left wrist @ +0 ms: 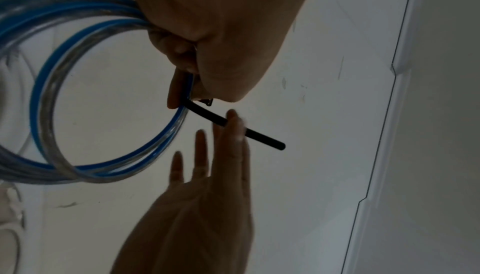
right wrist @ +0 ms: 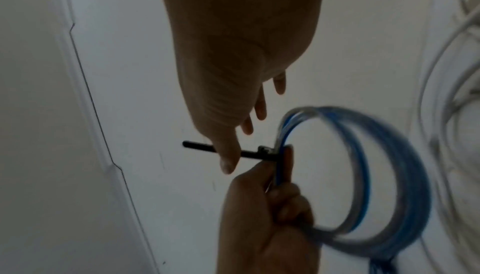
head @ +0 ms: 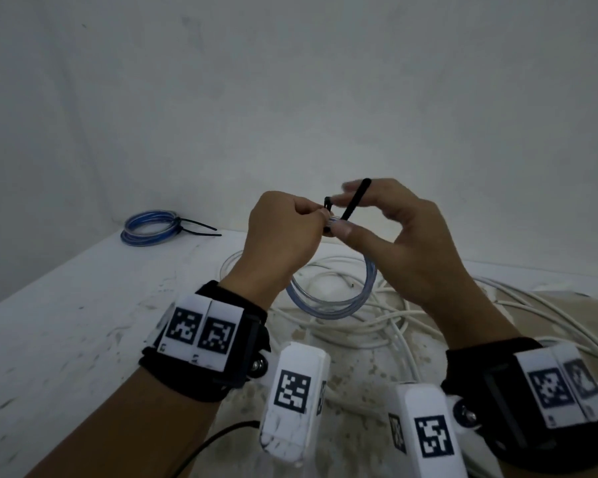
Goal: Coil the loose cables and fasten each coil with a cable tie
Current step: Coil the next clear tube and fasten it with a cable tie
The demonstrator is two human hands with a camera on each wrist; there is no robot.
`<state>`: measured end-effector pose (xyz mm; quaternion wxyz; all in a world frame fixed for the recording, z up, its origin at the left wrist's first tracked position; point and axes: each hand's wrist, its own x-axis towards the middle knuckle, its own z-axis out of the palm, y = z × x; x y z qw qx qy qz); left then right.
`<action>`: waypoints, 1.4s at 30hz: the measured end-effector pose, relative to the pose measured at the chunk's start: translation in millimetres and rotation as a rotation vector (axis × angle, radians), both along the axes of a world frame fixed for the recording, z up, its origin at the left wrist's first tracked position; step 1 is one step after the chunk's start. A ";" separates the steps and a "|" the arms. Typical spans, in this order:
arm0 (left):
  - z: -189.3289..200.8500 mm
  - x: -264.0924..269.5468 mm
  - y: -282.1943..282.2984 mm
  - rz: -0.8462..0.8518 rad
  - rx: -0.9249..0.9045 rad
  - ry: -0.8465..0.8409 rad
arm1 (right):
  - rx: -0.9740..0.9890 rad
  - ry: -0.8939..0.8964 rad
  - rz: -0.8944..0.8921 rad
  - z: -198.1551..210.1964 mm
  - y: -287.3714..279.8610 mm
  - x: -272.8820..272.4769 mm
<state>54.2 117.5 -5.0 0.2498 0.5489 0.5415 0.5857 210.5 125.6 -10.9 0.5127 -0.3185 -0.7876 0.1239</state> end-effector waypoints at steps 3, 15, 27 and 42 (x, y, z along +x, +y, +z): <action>-1.6 4.2 -1.9 -0.059 -0.030 -0.020 | 0.046 0.104 -0.067 3.0 -4.4 -10.0; -7.7 5.5 0.2 0.005 -0.105 -0.029 | -0.038 -0.151 -0.311 3.1 -4.0 -8.1; -11.7 6.8 0.6 0.013 -0.080 0.136 | -0.064 -0.153 -0.347 5.1 -9.2 -11.1; -18.0 18.2 -2.5 -0.013 0.095 0.641 | -0.213 -0.087 -0.439 4.0 -1.0 -3.4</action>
